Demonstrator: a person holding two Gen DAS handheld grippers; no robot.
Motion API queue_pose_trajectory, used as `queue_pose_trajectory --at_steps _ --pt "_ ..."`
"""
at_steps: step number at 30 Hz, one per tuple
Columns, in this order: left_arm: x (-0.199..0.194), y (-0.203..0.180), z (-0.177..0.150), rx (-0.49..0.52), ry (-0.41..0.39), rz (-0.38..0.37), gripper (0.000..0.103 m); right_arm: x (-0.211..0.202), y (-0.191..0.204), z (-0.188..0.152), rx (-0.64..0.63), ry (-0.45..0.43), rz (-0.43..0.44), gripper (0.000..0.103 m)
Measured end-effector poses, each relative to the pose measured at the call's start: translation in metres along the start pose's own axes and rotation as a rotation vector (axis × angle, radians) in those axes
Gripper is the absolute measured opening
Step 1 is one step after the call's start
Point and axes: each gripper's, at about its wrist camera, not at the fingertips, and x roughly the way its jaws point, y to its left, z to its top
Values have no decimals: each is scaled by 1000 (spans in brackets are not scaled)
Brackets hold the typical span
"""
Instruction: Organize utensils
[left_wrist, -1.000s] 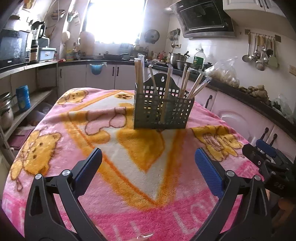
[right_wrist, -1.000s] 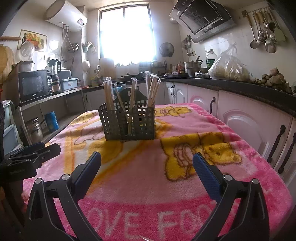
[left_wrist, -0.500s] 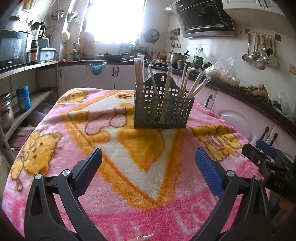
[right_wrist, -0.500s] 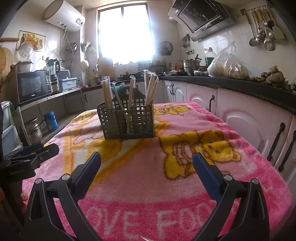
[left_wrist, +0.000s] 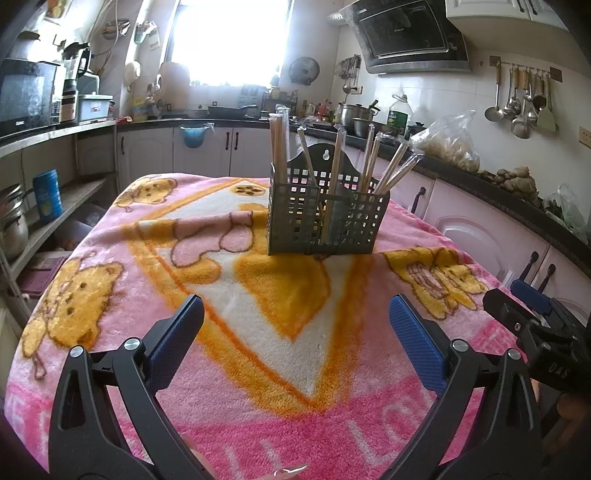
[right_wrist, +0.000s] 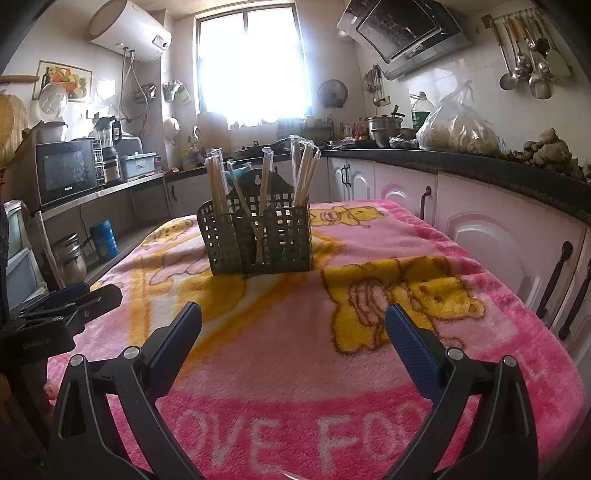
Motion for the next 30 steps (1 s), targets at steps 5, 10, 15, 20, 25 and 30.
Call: queue_pose_trajectory --at_steps 5,10,15,20,25,30 --pt "0 0 -1 -1 -1 -1 92 1 1 -1 -1 1 1 97" --pt "0 1 -1 0 0 -3 92 1 2 -1 0 1 0 97" --pt "0 0 -1 0 1 1 92 0 1 -1 -1 1 -1 97" --pt "0 0 -2 2 -2 -2 92 1 1 -1 -1 0 -1 97" --pt "0 0 -2 2 -2 -3 92 1 1 -1 1 4 2 97" --pt "0 0 -2 2 1 -4 92 1 0 -2 1 5 2 97"
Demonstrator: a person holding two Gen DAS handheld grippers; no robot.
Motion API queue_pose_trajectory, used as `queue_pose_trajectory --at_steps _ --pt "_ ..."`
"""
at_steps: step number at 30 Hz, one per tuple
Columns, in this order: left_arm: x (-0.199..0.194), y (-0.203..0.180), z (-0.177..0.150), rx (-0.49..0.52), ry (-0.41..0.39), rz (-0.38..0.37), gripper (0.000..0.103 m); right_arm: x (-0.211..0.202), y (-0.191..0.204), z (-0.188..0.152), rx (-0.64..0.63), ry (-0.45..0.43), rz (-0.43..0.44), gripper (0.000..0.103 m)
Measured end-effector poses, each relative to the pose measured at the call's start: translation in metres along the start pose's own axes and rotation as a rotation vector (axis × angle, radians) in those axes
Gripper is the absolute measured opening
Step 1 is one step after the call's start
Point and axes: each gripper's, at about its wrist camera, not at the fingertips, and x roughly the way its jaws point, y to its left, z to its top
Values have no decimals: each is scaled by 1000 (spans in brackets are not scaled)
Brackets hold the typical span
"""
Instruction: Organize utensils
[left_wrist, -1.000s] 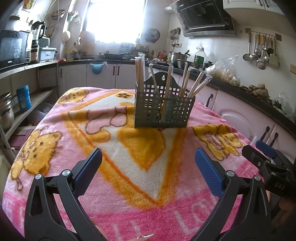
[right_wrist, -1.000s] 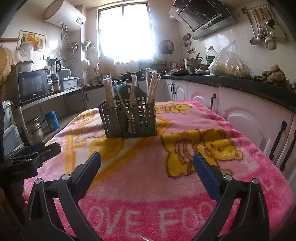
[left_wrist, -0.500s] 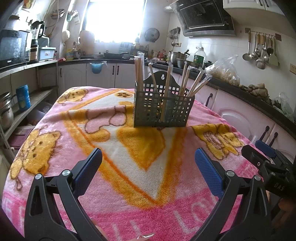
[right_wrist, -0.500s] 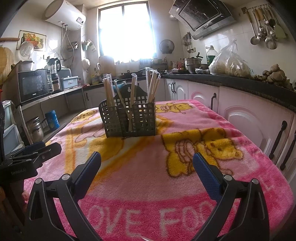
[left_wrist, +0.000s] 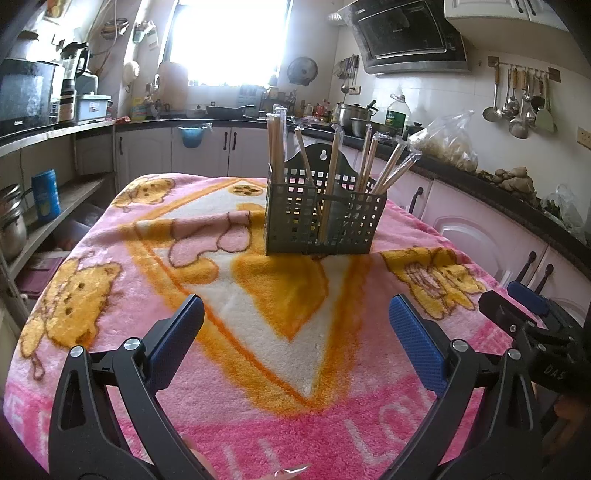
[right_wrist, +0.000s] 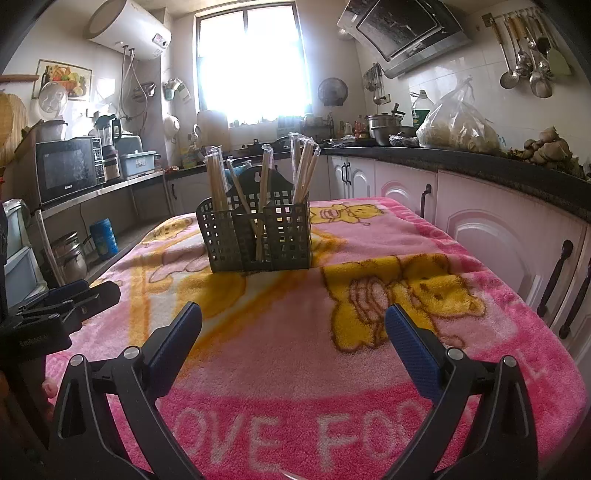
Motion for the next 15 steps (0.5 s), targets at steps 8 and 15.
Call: queue_pose_trajectory --at_steps 8,15 --pt "0 -1 0 5 2 1 92 0 0 -1 0 3 2 97" --pt "2 -2 -3 17 25 -41 92 5 2 -1 -15 39 -12 97"
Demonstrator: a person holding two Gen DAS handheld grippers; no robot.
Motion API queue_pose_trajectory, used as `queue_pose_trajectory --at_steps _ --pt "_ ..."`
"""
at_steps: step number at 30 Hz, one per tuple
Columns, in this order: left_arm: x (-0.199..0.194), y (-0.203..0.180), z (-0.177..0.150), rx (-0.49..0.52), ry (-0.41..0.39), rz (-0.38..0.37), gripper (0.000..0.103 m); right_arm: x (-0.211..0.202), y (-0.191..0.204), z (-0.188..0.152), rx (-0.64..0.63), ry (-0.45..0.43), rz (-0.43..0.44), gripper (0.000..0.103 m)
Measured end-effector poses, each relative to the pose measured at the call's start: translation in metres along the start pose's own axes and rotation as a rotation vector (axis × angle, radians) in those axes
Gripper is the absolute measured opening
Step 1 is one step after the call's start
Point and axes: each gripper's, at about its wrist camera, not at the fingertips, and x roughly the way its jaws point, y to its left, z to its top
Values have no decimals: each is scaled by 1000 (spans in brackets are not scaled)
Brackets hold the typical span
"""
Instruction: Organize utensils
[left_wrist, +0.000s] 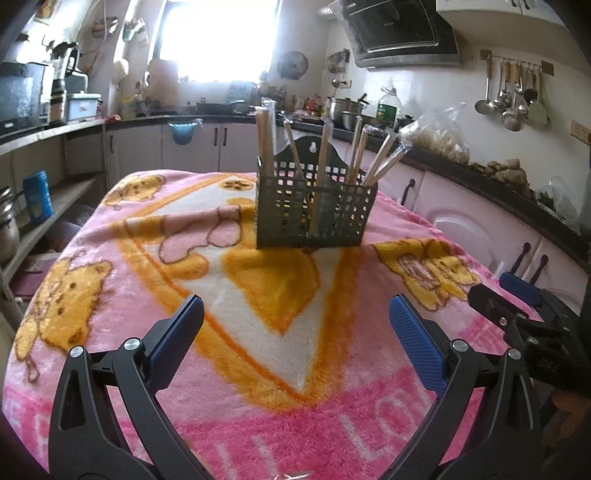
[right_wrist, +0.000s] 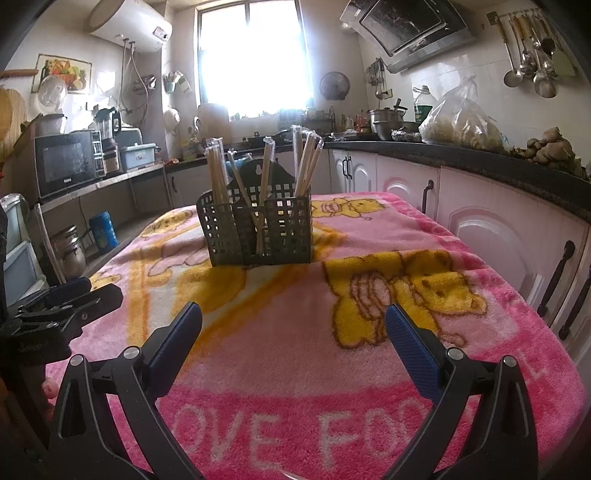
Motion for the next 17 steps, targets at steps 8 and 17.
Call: queue_pose_trajectory --at_steps 8,17 --pt "4 15 4 -16 68 41 92 15 -16 8 46 68 -52 97" --pt "110 150 68 -22 275 364 92 100 -164 22 228 362 -477 97"
